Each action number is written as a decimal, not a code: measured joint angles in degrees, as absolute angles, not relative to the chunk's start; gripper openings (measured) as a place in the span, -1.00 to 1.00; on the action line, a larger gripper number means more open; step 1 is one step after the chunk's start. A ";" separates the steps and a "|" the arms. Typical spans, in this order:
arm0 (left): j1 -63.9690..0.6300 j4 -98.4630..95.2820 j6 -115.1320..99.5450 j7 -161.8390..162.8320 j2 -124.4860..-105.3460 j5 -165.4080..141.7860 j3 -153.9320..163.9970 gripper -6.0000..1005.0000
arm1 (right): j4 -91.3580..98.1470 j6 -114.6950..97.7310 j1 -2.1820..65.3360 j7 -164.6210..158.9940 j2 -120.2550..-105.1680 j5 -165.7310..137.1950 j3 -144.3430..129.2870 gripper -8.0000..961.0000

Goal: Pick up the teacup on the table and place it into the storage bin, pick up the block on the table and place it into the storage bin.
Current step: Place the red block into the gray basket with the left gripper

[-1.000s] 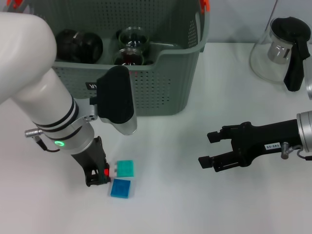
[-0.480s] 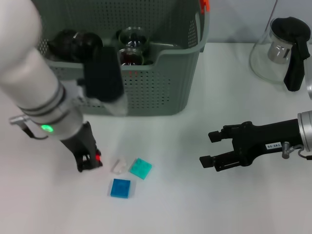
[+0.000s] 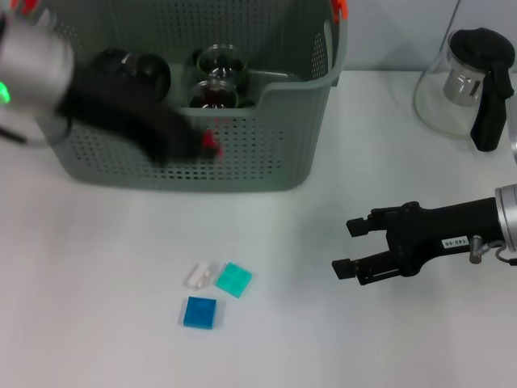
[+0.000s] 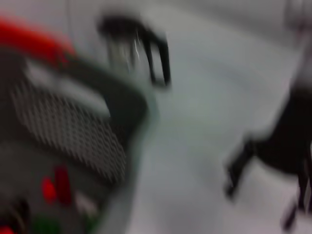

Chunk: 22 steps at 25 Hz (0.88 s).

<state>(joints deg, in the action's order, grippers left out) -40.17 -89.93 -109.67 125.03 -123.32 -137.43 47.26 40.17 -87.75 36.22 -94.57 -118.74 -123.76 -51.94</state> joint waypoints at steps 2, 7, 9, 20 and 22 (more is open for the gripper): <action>-41.43 -90.20 -107.61 127.09 -122.13 -136.05 45.62 -0.61 | 40.17 -87.82 36.26 -94.54 -118.74 -123.77 -52.02 0.93; -45.40 -83.16 -95.64 128.92 -118.34 -136.64 45.41 -0.61 | 40.17 -87.89 36.30 -94.49 -118.83 -123.83 -52.21 0.93; -47.15 -78.21 -90.34 129.30 -116.60 -136.92 45.61 -0.61 | 40.17 -87.94 36.31 -94.49 -118.88 -123.89 -52.24 0.93; -54.28 -61.11 -71.28 131.66 -115.29 -150.71 47.47 -0.60 | 40.17 -88.11 36.26 -95.04 -119.09 -124.11 -52.38 0.93; -54.29 -61.40 -70.75 131.92 -115.41 -151.20 47.50 -0.60 | 40.17 -88.13 36.23 -95.05 -119.09 -124.11 -52.38 0.92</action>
